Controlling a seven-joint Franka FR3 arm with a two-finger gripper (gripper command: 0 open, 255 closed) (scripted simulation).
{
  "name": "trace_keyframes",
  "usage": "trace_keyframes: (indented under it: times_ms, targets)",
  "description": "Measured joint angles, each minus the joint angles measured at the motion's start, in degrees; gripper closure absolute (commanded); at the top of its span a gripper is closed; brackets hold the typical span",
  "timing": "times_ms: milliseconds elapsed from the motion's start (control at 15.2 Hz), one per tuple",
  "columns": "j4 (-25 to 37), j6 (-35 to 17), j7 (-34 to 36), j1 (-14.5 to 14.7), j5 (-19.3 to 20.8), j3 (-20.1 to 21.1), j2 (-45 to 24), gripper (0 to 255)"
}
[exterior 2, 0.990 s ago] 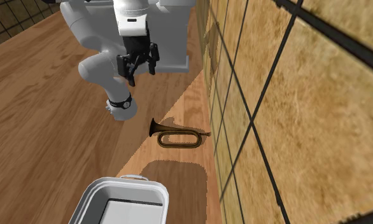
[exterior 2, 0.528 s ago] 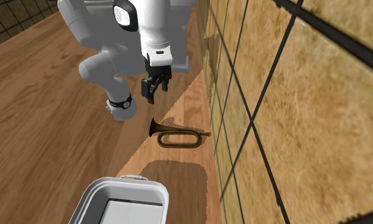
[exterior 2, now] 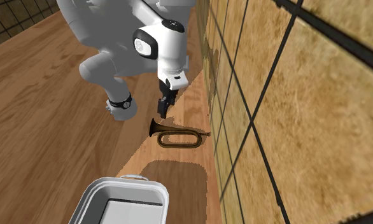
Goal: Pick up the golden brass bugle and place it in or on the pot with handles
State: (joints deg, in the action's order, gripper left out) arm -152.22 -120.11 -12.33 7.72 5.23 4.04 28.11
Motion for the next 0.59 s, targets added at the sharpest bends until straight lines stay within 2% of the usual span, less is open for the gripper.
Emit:
trace_keyframes:
  times_ms: [330, 594]
  targets:
    - [-2.87, -10.17, 0.24, 1.63, 1.33, 2.24, -9.16, 0]
    - [-3.17, -17.90, 1.08, 2.20, 3.94, 3.95, -18.05, 0]
